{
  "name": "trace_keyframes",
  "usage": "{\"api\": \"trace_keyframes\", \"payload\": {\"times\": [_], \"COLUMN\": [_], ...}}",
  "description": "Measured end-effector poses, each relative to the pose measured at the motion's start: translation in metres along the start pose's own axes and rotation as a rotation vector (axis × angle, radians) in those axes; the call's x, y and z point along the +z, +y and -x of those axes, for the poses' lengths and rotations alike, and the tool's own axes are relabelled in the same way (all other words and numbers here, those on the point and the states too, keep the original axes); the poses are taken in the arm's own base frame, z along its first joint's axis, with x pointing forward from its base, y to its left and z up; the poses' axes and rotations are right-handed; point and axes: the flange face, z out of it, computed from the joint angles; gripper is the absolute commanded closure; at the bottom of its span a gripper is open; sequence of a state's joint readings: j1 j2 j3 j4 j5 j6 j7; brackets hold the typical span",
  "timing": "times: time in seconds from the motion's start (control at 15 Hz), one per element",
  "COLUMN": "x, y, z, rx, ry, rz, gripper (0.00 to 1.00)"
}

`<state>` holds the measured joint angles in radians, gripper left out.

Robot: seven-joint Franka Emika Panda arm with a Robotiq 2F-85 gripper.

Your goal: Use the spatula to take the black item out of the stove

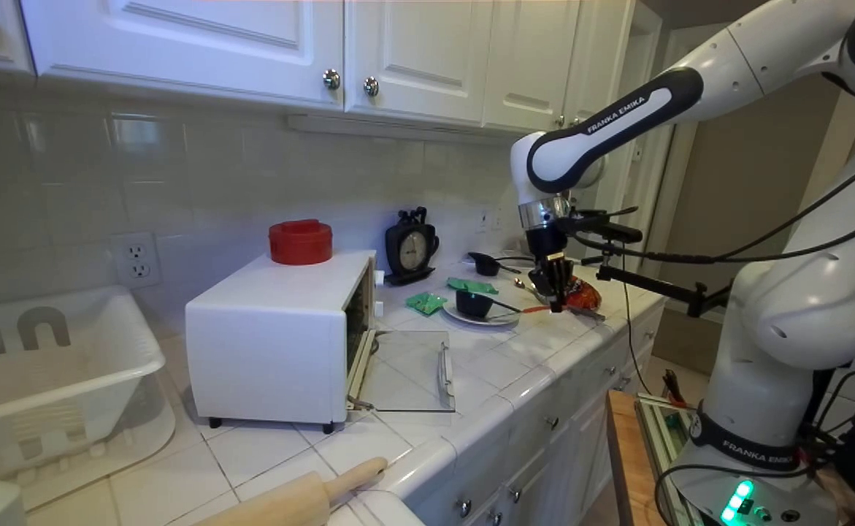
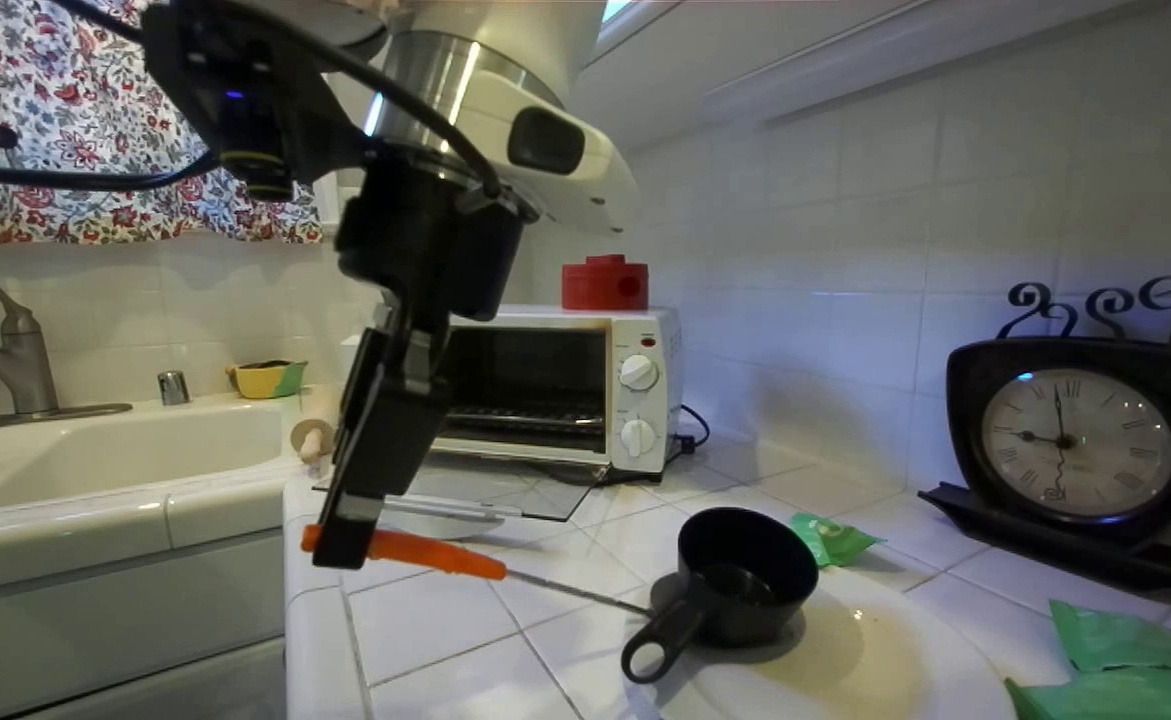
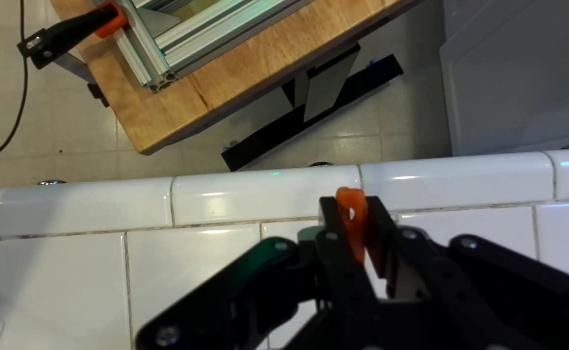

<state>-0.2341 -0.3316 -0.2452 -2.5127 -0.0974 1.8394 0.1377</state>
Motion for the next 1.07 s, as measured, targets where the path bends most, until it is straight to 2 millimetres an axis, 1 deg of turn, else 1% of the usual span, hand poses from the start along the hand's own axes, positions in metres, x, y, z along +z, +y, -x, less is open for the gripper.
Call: {"api": "trace_keyframes", "payload": {"times": [0.13,0.33,0.53,0.8,0.93,1.07], "x": [0.004,0.004,0.003,0.002,0.003,0.003], "y": [0.01,0.023,0.03,0.027,0.021,0.01], "z": [-0.004,-0.009,-0.014,-0.019,-0.022,-0.026], "rx": [0.032,0.058,0.054,0.031,0.018,-0.003], "ry": [-0.006,0.016,0.049,0.073,0.083,0.101], "rz": [-0.025,-0.063,-0.09,-0.093,-0.083,-0.069], "gripper": [0.96,0.96,0.96,0.96,0.96,0.96]}}
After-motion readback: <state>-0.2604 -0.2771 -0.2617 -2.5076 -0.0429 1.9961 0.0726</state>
